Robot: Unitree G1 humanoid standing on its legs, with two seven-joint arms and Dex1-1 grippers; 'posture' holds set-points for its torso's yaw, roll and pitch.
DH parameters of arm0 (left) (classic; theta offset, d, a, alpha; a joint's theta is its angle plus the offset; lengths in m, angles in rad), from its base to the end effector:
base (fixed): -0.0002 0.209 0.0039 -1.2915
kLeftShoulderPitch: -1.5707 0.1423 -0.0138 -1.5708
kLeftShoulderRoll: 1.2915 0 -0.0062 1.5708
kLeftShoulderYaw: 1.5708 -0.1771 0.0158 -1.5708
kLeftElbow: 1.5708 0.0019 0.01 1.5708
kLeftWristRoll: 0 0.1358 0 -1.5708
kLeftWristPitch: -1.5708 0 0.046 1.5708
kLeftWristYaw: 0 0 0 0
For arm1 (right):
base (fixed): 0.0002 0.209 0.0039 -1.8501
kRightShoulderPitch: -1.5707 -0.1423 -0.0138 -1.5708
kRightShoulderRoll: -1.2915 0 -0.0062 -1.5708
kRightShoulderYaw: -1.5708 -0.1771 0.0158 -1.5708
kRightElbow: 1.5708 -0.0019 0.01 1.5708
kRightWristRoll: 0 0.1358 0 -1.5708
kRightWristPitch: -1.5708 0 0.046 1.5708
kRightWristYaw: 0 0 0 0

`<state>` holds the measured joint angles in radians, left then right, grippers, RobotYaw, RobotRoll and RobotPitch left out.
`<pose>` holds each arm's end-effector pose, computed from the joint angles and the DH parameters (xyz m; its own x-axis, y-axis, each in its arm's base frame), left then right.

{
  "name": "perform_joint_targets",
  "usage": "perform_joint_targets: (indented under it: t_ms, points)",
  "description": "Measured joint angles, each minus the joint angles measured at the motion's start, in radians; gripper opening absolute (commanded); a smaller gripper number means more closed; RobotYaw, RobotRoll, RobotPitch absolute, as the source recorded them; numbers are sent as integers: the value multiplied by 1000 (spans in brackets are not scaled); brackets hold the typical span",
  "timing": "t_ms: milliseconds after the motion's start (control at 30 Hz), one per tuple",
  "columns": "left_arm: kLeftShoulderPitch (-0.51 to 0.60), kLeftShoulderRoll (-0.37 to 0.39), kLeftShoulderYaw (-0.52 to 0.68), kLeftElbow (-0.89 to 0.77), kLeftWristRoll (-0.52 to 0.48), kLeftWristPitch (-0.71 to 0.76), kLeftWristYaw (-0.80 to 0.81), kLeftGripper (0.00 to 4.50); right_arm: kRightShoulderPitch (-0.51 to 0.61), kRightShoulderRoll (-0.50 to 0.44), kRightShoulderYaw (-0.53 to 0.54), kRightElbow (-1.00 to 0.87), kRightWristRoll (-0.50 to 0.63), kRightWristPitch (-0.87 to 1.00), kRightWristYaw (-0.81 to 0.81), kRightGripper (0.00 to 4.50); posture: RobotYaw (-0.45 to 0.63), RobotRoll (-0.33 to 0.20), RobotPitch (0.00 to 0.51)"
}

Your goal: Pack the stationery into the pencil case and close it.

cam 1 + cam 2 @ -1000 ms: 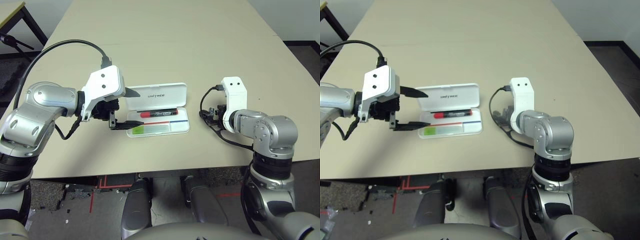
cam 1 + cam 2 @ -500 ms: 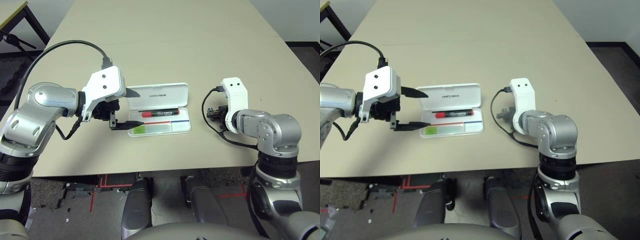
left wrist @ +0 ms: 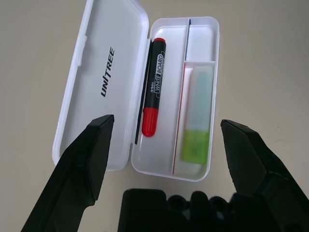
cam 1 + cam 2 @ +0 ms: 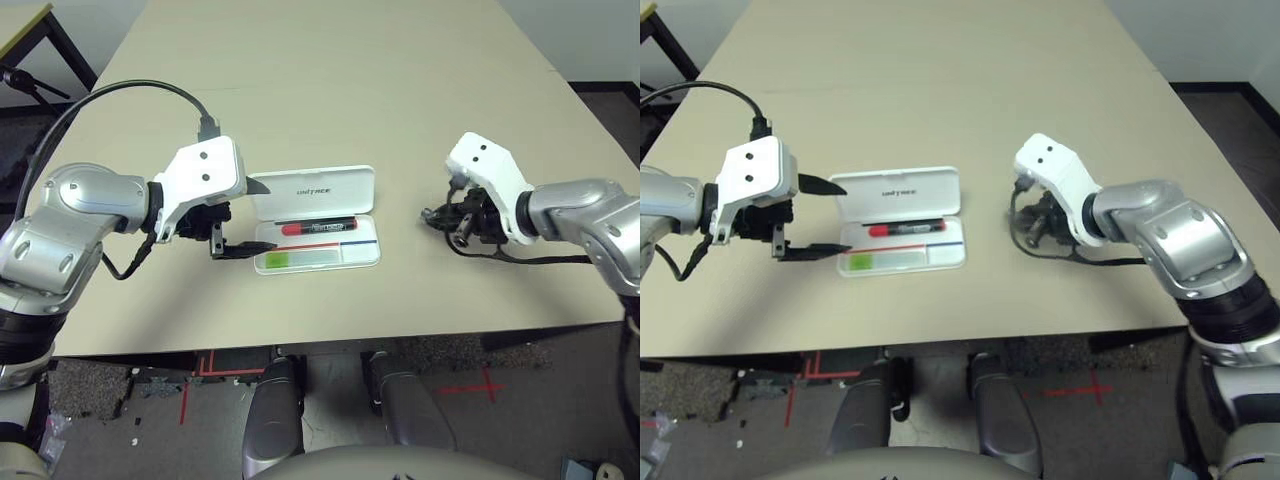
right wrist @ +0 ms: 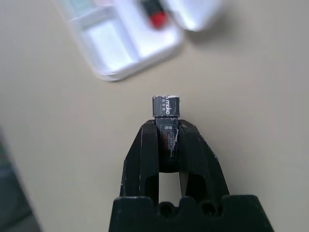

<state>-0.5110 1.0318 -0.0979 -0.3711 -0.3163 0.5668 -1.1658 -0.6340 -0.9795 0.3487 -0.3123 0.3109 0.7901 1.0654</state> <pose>0.2335 0.2255 0.2501 0.4123 -0.7083 -0.5731 0.8860 0.1650 0.4334 0.2522 -0.2023 0.2219 0.3606 0.6293 -0.6884 -0.9326 0.2524 -0.2578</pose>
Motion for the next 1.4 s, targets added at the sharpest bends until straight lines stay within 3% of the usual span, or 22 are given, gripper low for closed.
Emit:
perform_joint_targets:
  t_ms: [167,867,1400]
  points:
    - [11,3,0,-3,0,1,0,4500,4,-5,33,24,-67,-169,102,300,-43,0,165]
    - [26,7,0,-31,0,37,4,4500,-19,217,107,158,-250,-421,157,300,-12,0,175]
    - [51,5,0,-53,0,57,36,4500,-78,297,107,222,-283,-467,198,299,1,0,164]
